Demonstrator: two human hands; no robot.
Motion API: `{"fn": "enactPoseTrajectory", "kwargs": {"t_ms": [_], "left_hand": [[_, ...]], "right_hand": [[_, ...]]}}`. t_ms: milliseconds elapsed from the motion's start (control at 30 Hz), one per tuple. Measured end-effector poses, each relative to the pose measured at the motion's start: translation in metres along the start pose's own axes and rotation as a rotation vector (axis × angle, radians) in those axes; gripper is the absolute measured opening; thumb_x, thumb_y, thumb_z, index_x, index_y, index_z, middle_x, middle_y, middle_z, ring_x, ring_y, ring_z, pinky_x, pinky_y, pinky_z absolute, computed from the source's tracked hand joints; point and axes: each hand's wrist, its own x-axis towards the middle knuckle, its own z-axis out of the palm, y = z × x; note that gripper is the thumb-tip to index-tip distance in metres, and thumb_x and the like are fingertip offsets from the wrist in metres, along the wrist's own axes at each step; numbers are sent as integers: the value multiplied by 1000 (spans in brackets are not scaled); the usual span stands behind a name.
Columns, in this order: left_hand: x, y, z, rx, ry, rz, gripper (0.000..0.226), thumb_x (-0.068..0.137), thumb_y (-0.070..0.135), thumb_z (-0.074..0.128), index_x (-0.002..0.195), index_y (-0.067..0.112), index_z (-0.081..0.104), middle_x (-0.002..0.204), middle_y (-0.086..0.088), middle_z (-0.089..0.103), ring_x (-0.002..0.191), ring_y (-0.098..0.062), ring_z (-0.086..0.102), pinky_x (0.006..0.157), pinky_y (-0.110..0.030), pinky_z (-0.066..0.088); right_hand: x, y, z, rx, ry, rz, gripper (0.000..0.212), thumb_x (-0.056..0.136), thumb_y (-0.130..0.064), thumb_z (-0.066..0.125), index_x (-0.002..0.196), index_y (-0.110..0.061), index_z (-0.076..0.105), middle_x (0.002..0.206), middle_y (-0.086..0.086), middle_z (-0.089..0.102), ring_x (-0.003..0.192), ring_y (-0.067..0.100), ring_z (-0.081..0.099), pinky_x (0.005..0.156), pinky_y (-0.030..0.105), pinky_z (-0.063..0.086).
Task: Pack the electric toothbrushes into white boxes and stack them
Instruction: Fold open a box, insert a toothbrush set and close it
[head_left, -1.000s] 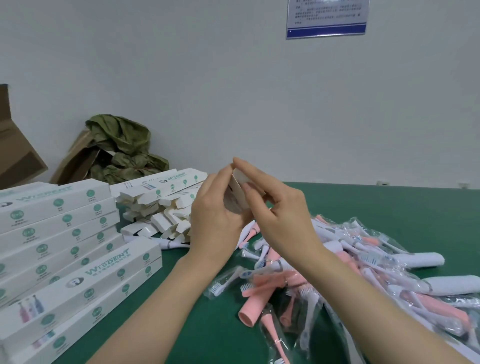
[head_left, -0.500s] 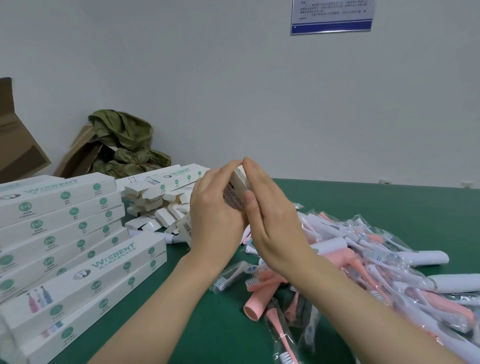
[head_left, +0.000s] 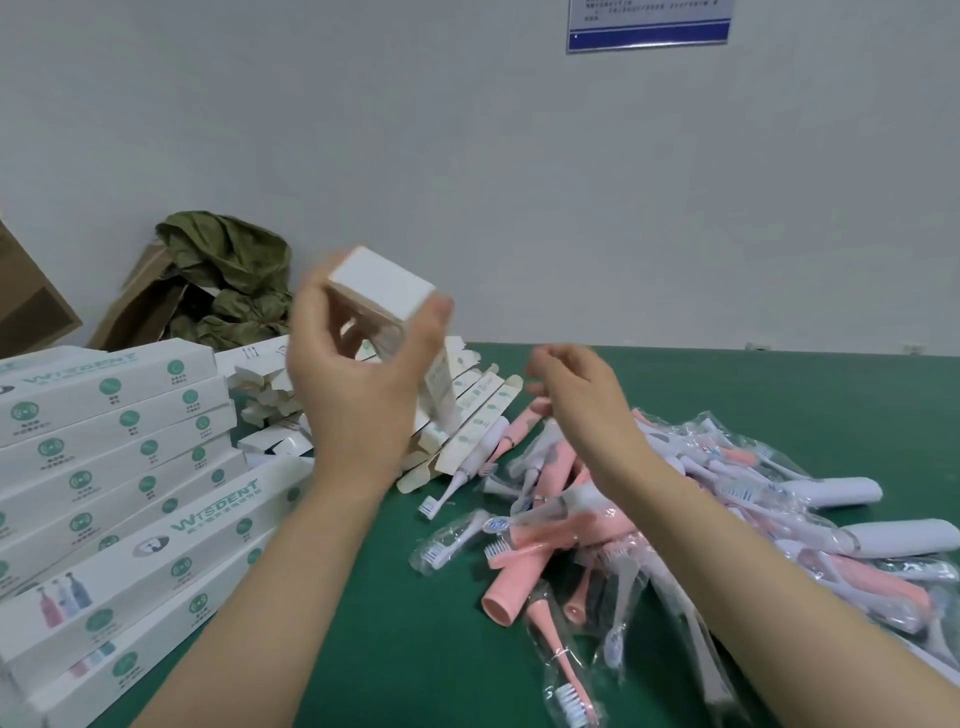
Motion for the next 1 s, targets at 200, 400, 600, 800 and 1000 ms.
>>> {"fn": "enactPoseTrajectory", "kwargs": {"t_ms": [200,400,600,800,1000], "left_hand": [[1,6,4,-321,115,-178,38,69,33,74,99,22,54,86,10,61,85,-6,58,76,-26,48],[4,-10,-1,-312,23,-372,30,72,33,75,95,25,59,90,6,63,89,-13,57,82,-33,49],[0,-29,-11,507,-28,-268,65,78,11,68,137,19,43,136,1,43,129,-18,34,105,-27,28],[-22,-24,7,511,-499,80,39,79,23,72,116,22,58,122,10,50,117,-5,37,97,-7,21],[-25,-24,6,547,-509,74,21,93,26,51,109,27,65,133,-2,49,127,-17,38,98,-21,21]], "right_hand": [[9,15,-12,386,-259,677,46,87,-48,58,89,-2,52,91,19,60,68,27,64,53,29,53],[13,16,-18,868,-41,650,10,92,-9,57,93,2,58,88,18,63,65,24,67,48,26,57],[13,15,-19,458,211,272,13,90,-9,62,98,0,59,105,18,65,88,25,68,71,27,59],[-4,-2,4,399,45,114,16,85,-7,66,98,2,63,94,15,68,81,23,68,70,26,59],[-10,-13,3,437,-75,114,26,94,-20,57,92,6,64,79,11,60,74,20,61,67,26,58]]}}
